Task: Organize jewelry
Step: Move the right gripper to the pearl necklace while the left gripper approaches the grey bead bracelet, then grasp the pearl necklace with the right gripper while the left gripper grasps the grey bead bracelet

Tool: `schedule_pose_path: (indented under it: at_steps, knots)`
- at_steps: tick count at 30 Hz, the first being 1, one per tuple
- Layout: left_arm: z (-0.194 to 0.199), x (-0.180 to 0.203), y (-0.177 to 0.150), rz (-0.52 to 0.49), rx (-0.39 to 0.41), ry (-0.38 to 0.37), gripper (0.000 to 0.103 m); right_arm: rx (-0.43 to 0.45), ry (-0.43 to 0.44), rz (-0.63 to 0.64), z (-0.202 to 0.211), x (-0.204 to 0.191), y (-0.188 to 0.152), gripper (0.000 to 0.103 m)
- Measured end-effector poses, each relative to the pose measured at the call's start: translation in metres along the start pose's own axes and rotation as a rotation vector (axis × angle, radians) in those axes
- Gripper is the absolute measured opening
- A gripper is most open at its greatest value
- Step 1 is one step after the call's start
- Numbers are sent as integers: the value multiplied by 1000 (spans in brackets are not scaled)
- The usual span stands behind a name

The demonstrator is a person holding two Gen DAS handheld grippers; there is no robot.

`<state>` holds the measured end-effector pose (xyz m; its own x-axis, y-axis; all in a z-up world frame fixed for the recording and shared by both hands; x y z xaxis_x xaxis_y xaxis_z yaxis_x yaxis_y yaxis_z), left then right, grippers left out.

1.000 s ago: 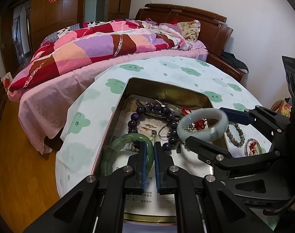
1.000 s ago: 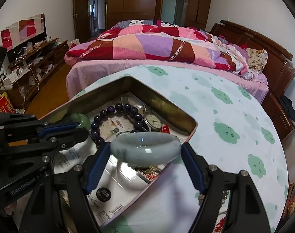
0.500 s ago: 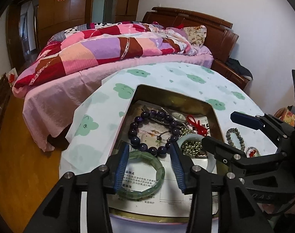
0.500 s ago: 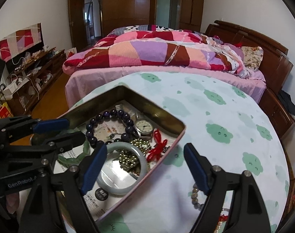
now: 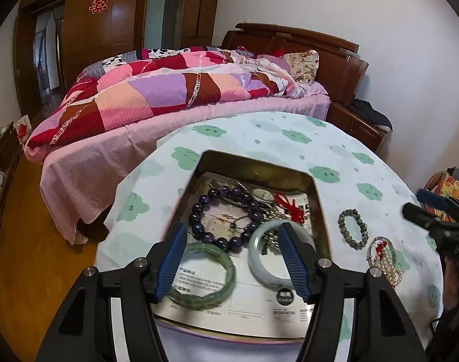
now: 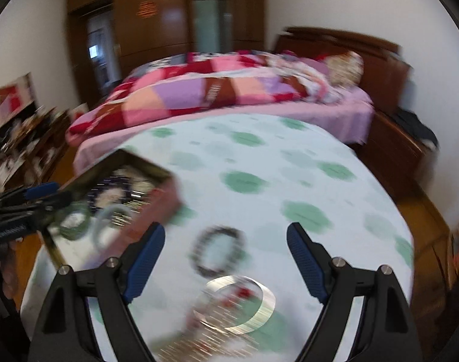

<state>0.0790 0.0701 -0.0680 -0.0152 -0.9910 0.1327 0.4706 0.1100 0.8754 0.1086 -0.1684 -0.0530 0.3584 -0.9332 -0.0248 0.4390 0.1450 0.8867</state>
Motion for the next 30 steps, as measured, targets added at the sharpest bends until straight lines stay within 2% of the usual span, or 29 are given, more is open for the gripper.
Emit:
schedule_pose_path:
  at_steps: [4, 6, 8, 12, 15, 19, 25, 29, 30]
  knots:
    - [3, 19, -5, -32, -8, -19, 63, -22, -82, -60, 15, 40, -17, 85]
    - [6, 29, -7, -45, -5, -27, 63, -38, -94, -77, 20, 48, -24, 84]
    - [9, 38, -9, -57, -5, -33, 63, -53, -88, -81, 24, 51, -32, 78]
    - [15, 52, -13, -78, -5, -36, 63, -72, -26, -78, 27, 39, -42, 59]
    - [15, 62, -18, -100, -9, -41, 63, -87, 25, -58, 24, 25, -49, 52]
    - [14, 69, -22, -119, -17, -51, 63, -122, 74, -56, 12, 10, -54, 50]
    - [14, 74, -24, -119, -17, -57, 63, -188, 79, -31, -9, -3, -63, 49]
    - [13, 74, -24, -121, -16, -57, 63, -214, 108, -22, -18, -10, -67, 36]
    - [13, 74, -24, -119, -16, -57, 63, -212, 111, -19, -17, -12, -67, 24]
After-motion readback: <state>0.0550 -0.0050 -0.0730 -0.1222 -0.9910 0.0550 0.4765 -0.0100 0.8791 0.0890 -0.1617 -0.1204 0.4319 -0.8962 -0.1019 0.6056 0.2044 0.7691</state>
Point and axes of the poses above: each gripper's, at about its wrist camera, not at the fingertips, and z roughly against the way its jaws point, x to its right, y to its top, the point moved 2 cm from there along -z, roughly the way its jaws point, and after that the axes turned 14 degrees about x, right-handed, at the moved point
